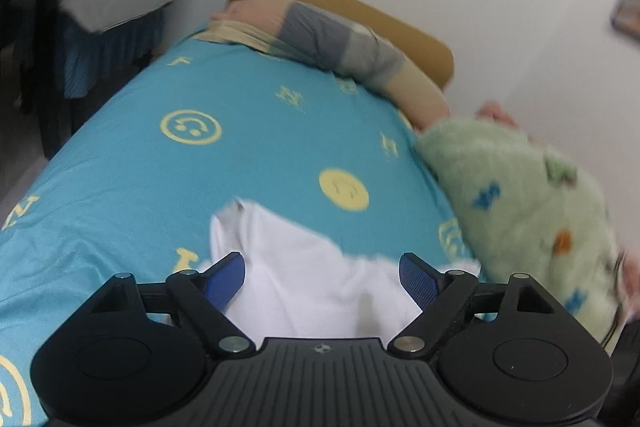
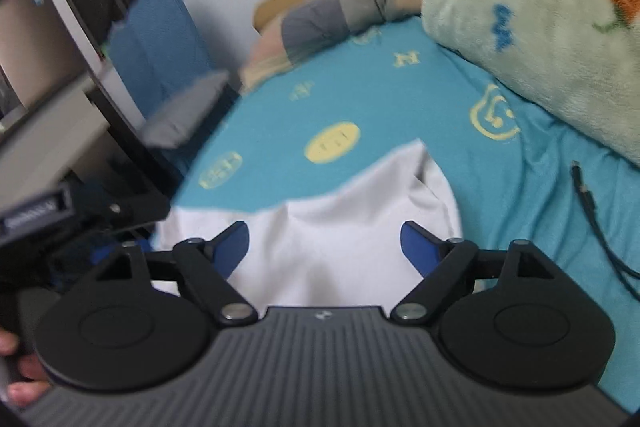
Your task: Fold clothes
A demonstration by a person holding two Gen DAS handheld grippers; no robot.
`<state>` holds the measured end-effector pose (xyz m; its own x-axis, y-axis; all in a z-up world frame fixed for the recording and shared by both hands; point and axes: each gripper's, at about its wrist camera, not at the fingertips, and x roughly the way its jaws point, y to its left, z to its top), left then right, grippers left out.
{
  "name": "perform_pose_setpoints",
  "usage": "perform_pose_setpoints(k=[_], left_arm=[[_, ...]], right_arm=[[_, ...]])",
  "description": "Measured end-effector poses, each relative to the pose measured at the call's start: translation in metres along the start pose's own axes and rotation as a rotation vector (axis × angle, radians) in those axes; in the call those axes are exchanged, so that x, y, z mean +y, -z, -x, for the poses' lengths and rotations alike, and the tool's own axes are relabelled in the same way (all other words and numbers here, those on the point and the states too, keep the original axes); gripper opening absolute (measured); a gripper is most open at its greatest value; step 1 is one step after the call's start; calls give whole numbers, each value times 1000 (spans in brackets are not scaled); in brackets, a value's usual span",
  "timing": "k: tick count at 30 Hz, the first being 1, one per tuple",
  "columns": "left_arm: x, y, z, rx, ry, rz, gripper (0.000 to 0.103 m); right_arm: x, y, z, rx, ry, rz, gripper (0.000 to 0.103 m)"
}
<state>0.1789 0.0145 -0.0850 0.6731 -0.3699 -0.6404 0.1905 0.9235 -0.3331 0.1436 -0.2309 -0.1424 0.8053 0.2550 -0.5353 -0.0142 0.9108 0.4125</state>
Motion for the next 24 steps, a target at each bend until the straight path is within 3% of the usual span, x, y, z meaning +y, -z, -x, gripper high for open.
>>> perform_pose_setpoints(k=[3,8,16,18,20,24], left_arm=[[-8,13,-18,45,-73,-73,86],[-16,28,-31,64,-122,-165,86],[-23,37,-2,51,-120,-172,85],[-26,40,14,53,-119,-166,85],[-28,44,32,60,-118,-163,84],[-22,53,65,94,-155,-111,82]], right_arm=[[3,7,-13,14,49,81,76],[6,14,-24,25,91,152,75],[9,10,6,12,97,113,70],[12,12,20,18,97,111,46],[17,17,35,36,104,121,36],[28,31,62,78,118,150,32]])
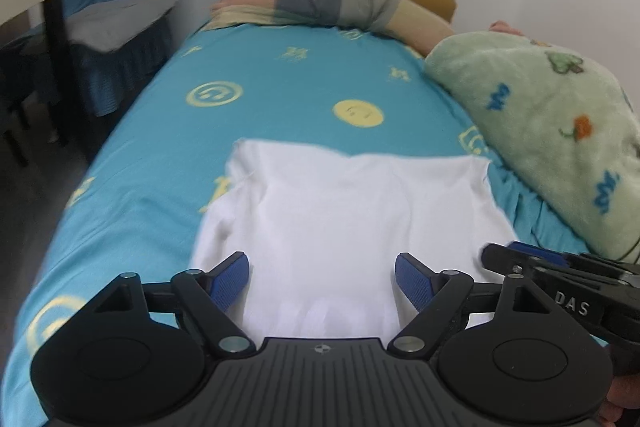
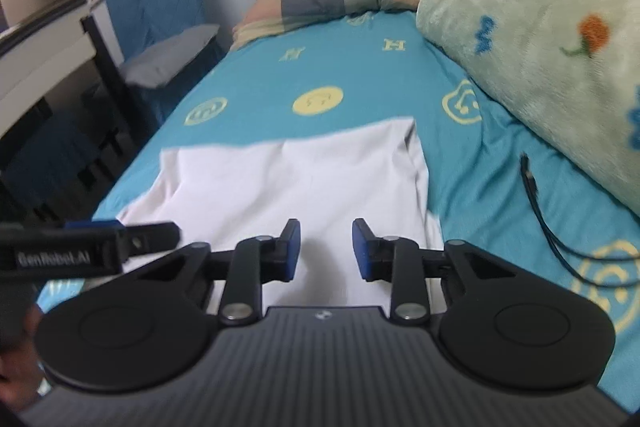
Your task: Fold clothes
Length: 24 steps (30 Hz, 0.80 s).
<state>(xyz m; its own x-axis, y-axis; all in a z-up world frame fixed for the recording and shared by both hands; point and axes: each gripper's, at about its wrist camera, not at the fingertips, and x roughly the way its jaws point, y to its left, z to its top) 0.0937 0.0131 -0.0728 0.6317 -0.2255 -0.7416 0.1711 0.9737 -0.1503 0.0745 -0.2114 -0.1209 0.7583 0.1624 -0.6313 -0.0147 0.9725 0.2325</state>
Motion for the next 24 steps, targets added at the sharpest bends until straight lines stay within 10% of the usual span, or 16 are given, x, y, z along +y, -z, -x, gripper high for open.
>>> perform_pose_setpoints(k=[7,16,20,24], left_arm=[[25,17,0,167,-15,133,81],[47,17,35,138,124,319,84],[63,20,51,159,255,458,86],[74,32,35,246,323,593,87]], right_arm=[[10,25,6,84,50,20,31],[6,28,20,67,28,-47,33],[-7,26,37,60,-63,-245,84],[-18,34,46,84,-187,-476,85]])
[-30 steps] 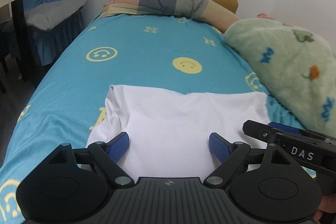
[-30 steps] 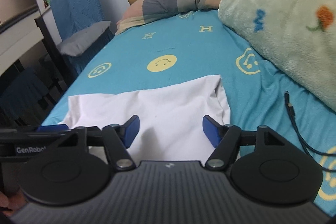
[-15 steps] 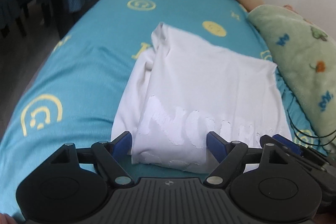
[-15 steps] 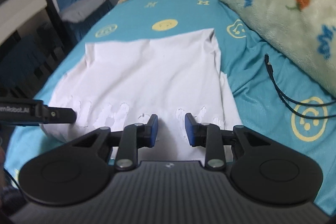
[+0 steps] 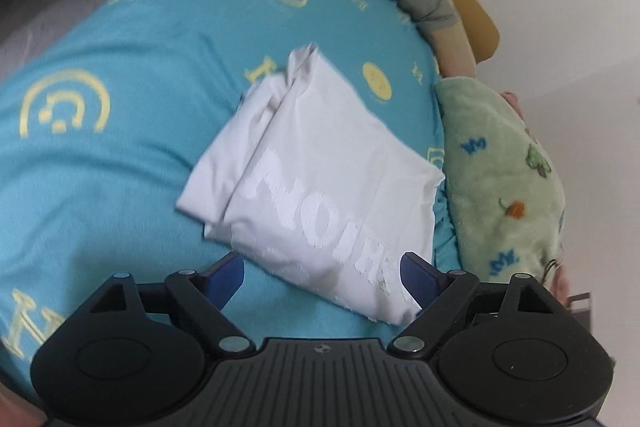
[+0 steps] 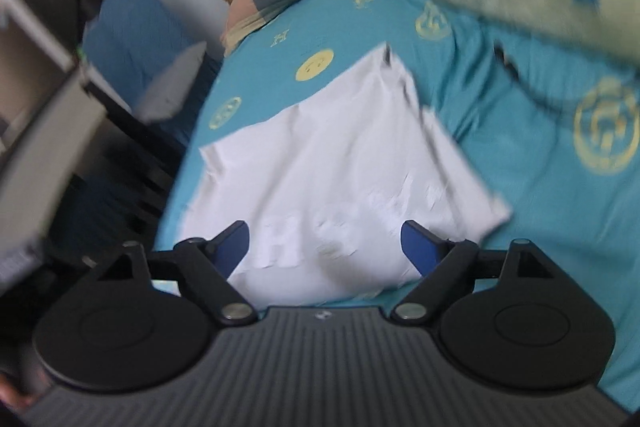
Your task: Fold clothes
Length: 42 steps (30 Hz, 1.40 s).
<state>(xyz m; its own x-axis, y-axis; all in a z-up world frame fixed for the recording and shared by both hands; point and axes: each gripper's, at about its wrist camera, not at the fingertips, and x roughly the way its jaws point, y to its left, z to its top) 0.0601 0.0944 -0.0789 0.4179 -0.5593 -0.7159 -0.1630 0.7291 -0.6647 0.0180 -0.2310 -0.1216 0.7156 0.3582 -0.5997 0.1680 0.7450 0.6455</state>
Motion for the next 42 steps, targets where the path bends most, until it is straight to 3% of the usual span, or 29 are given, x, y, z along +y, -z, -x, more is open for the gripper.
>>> perform_pose_setpoints(k=[6,9,11,16,19,23,28,30,33,42], left_arm=[[25,-7,-37,57,14,191,84],[36,-13,-46,25,26,284,71],[43,-16,-47,-2,19,343,51],[35,-16,-38,-65,34,313,26],[23,-17,-24,-119,89,284,22],[14,-20,-15,-159,119,267,21],[19,-17,-13,-143,110,293,21],[23,-17,-13,-134,101,298,21],[28,-16,-13,-128,95,303,21],[33,-12,-8,-130,96,299,21]], right_arm=[[-20,24,-22,151,-186,-326,86],[-23,32,-38,203,-247,-411,86],[-23,34,-46,218,-268,-430,86],[-31,33,-60,219,-294,-505,86],[-36,30,-62,196,-302,-545,86],[-49,23,-45,52,-221,-579,85],[-66,13,-34,-56,-101,-610,58],[-61,10,-34,-57,-42,-549,34],[-50,9,-28,-83,5,-457,22],[-26,8,-13,-135,68,-257,18]])
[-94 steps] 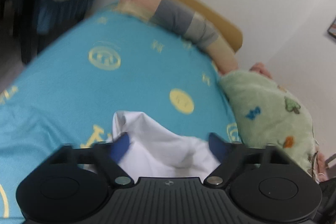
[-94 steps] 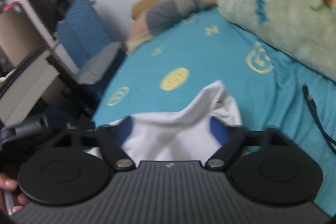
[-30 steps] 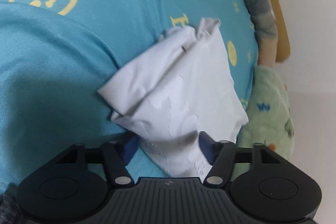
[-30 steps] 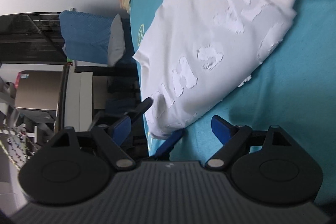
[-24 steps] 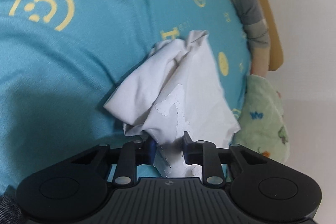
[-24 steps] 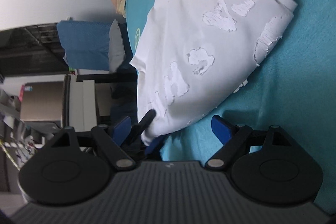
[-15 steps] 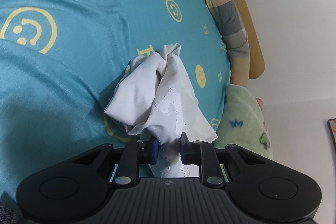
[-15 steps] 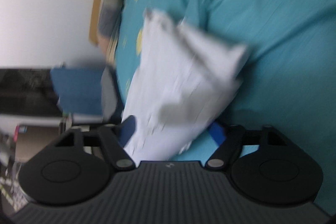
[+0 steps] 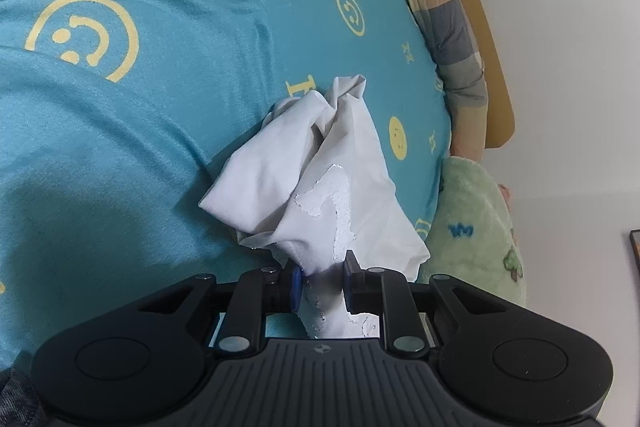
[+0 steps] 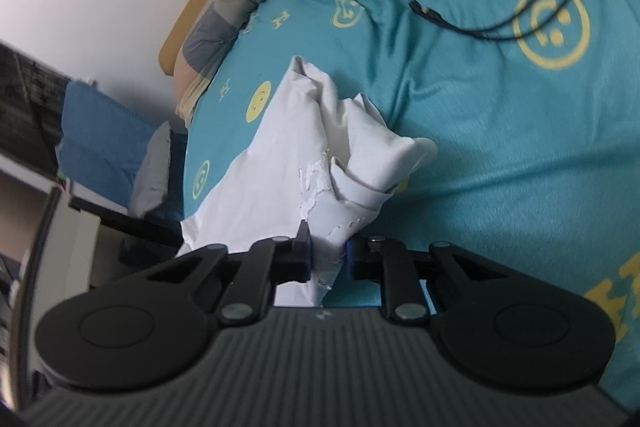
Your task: Fold clothes
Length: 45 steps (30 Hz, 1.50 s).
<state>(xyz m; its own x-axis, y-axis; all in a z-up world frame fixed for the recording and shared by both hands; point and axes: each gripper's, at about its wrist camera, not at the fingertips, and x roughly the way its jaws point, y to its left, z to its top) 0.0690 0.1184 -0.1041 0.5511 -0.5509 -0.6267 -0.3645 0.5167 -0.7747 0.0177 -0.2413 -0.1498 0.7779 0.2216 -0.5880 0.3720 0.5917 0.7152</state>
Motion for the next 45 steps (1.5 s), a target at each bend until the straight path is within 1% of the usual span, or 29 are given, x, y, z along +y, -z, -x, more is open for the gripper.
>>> perform_pose_setpoints(k=[8,15,20,23,24,26,28,31,33,36,38,41,43,45], left_arm=[[-2,1,10,-14,22,1,21],[-6,0,13,-28,31,-2,21],[-16,-2,22,-24,55,7,20],[-32,1,25,17,87,37,20],[-40,3,26,32,98,30,20],[-64,11,23,72,112,-5,20],[-92,21,17,113,122,-49,20],[-149,43,-5,179,128,-147,20],[-194,64,-28,230,140,-211,20],[-277,105,-66,294,170,-322,20],[-333,139,-91,347,231,-397,20],[-410,188,-123,412,349,-486,20],[-448,223,-139,445,437,-516,20],[-471,254,-155,467,513,-553,21]], right_arm=[[19,3,16,-42,2,125,17],[28,4,21,-61,0,185,17],[30,2,32,-77,-30,180,16],[28,-7,51,-94,-69,135,16],[27,-14,59,-105,-80,114,16],[24,-26,77,-126,-102,72,15],[20,-43,99,-163,-110,57,15],[8,-73,133,-217,-110,24,15],[-7,-103,157,-244,-94,-20,15],[-25,-156,197,-324,-39,-33,15],[-33,-198,229,-398,6,-19,15],[-40,-257,285,-540,52,3,15],[-41,-286,321,-634,83,52,15],[-43,-306,354,-724,125,105,15]])
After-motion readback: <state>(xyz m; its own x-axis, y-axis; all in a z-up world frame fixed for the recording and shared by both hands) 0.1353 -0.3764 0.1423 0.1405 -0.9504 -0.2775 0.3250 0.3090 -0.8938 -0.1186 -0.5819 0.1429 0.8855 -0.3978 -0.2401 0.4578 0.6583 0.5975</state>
